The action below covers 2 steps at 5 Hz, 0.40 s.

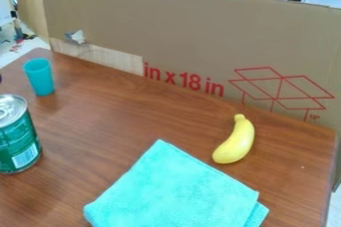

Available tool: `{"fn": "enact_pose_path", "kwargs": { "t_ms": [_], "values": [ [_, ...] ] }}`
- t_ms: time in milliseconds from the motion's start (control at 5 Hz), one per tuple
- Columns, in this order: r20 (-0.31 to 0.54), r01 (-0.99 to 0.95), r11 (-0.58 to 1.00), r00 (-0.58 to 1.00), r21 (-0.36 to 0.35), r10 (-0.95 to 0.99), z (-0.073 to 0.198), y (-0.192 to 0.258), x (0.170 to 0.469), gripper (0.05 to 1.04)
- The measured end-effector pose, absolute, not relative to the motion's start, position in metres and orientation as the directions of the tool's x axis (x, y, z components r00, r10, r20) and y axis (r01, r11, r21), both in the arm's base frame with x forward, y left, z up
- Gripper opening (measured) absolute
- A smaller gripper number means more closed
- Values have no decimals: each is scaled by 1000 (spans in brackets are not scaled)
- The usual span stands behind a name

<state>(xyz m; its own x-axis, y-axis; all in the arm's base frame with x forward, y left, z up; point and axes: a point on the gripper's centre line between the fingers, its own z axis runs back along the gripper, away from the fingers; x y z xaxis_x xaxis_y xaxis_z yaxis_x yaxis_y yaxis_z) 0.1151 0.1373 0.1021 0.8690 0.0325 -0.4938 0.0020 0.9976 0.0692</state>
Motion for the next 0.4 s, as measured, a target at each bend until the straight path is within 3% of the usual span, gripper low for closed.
{"fn": "enact_pose_path", "kwargs": {
  "t_ms": [400],
  "values": [
    [-367,95,992,928,84,-58,93,148,140,1001]
  ]
}}
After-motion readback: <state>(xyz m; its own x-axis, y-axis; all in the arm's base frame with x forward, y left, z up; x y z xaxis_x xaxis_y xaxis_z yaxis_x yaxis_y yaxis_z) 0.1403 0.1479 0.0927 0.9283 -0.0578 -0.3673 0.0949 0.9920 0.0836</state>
